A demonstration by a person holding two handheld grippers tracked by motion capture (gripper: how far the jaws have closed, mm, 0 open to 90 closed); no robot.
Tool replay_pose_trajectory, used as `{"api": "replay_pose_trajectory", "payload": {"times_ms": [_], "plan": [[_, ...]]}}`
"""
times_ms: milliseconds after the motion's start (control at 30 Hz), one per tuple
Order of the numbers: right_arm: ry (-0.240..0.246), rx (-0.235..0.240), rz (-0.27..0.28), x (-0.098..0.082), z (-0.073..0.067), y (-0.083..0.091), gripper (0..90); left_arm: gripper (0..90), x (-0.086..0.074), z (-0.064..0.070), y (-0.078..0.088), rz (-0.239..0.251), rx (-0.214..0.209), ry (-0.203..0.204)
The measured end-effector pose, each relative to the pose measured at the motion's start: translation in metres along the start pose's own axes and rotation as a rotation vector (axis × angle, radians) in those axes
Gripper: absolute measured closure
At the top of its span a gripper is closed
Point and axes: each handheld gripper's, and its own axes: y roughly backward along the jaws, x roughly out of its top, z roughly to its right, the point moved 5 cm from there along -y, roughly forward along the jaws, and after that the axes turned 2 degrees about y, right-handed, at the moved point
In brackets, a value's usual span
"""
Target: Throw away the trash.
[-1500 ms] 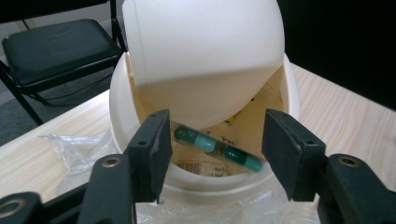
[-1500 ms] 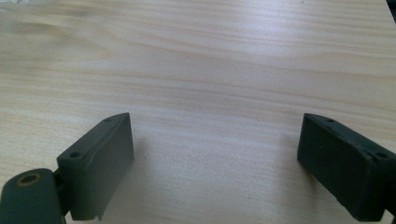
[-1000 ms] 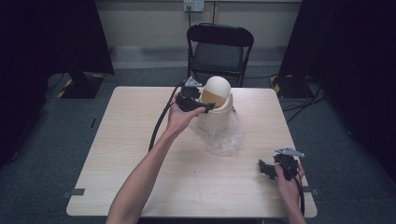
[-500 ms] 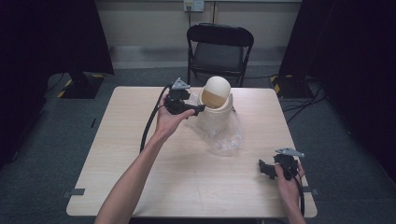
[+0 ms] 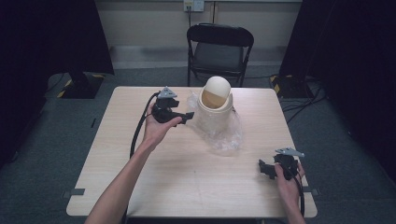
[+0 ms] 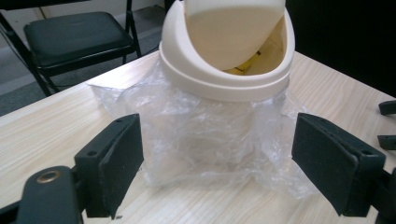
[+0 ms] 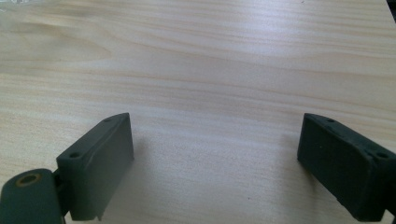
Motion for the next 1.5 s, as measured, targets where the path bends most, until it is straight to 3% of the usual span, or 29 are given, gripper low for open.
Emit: {"api": "replay_pose_trajectory", "payload": {"times_ms": [267,567,867,1000,1267,1367,1433,1467,1500], "plan": [[0.0,0.0,0.0,0.0,0.0,0.0,9.7,16.7,-0.015,-0.004,0.017,0.017,0.014,0.006],[-0.001,0.0,0.0,0.0,0.0,0.0,9.7,16.1,-0.046,-0.017,0.041,-0.007,0.046,0.044],[-0.001,0.0,0.0,0.0,0.0,0.0,9.6,16.6,-0.063,-0.02,0.07,-0.003,0.096,0.028],[0.0,0.0,0.0,0.0,0.0,0.0,9.7,17.0,-0.081,-0.024,0.085,-0.031,0.116,0.017],[0.0,0.0,0.0,0.0,0.0,0.0,9.7,17.4,-0.115,-0.029,0.103,-0.059,0.147,0.05],[0.001,0.0,0.0,0.0,0.0,0.0,9.7,18.1,-0.137,-0.032,0.111,-0.09,0.186,0.076],[0.001,0.0,0.0,0.0,0.0,0.0,9.7,17.8,-0.15,-0.032,0.112,-0.133,0.209,0.059],[0.001,0.0,0.0,0.0,0.0,0.0,9.7,17.8,-0.15,-0.032,0.112,-0.133,0.209,0.059],[0.001,0.0,0.0,0.0,0.0,0.0,9.6,17.8,-0.16,-0.032,0.115,-0.131,0.224,0.079]]}}
